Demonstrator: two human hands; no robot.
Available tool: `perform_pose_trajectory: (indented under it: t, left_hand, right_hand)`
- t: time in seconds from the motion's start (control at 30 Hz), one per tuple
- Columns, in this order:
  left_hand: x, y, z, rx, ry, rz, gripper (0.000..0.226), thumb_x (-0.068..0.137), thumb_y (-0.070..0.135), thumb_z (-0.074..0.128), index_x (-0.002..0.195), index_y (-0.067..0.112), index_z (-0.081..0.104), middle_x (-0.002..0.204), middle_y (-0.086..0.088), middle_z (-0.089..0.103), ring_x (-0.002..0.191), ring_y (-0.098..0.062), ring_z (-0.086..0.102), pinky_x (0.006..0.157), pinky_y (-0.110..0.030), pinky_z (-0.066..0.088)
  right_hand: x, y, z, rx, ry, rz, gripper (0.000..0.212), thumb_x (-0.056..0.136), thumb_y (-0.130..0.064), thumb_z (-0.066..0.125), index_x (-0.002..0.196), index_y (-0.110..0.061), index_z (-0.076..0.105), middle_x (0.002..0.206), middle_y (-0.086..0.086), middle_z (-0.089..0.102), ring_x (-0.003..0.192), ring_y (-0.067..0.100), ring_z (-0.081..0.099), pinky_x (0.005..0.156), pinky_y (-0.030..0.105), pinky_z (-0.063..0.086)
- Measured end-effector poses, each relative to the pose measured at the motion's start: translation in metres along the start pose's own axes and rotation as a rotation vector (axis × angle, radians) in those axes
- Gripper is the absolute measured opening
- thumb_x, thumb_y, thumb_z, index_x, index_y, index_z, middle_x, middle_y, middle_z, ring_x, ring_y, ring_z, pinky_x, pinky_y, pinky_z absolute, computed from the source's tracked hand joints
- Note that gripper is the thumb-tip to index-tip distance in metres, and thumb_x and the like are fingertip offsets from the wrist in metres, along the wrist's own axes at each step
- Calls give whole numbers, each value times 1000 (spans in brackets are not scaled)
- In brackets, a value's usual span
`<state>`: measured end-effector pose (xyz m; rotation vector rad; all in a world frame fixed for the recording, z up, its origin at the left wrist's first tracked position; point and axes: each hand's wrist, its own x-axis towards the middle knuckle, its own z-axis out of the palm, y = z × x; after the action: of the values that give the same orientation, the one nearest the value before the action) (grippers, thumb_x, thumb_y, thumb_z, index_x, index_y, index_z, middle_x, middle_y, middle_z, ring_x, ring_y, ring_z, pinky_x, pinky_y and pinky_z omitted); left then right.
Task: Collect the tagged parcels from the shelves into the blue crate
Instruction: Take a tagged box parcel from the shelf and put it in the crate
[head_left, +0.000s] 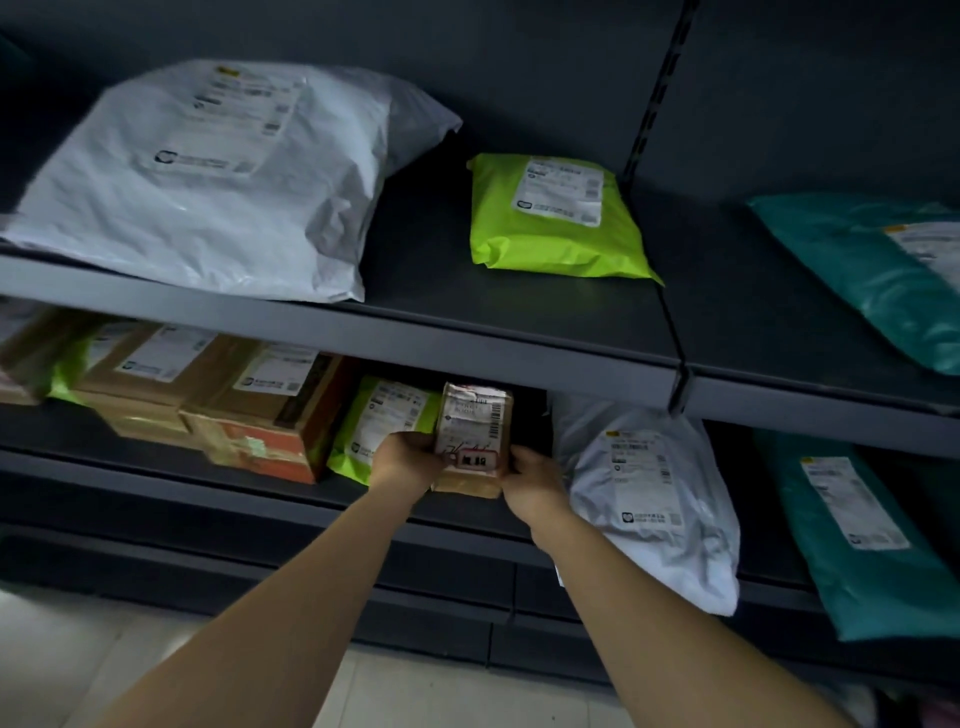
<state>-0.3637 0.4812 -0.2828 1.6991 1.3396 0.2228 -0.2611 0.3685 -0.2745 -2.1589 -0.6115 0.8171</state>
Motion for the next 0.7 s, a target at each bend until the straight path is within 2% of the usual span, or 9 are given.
perform_pose_trajectory:
  t: [0.2,0.33,0.47,0.57,0.7]
  left_hand:
    - [-38,-4,1,-212,42,48,23,82,9,69,103,17,76,91,0,75,86,-21,69,82,-40,59]
    - [-77,-2,6,-298,68,88,27,83,5,68,109,13,73,94,0,75,88,-20,69,86,-40,58]
    - [-128,0,12,-334,120,107,28,85,5,67,110,14,72,92,4,73,91,-19,69,88,-40,57]
    - [-165,-3,19,-340,126,122,31,85,7,68,114,17,71,100,4,74,93,-17,68,90,-40,56]
    - [-211,-4,29,-348,128,146,30,87,7,66,115,16,70,97,4,72,94,-17,67,90,-40,56]
  right_hand:
    - [-30,11,-11,86,33,-23,43,92,-12,55,133,-23,55,128,-1,63,117,20,58,95,29,49]
    - [-59,19,-28,95,63,-97,43,93,-14,58,136,-19,54,131,1,61,122,20,55,101,29,45]
    - [-97,32,-47,132,27,-167,42,93,-7,56,133,-19,57,126,-2,64,116,16,59,96,24,47]
    - [-125,45,-62,76,31,-224,43,94,-12,54,135,-23,55,131,-2,59,115,16,57,97,29,47]
    - [-164,61,-81,66,37,-252,42,95,-12,54,134,-26,55,133,-6,57,119,16,54,98,31,46]
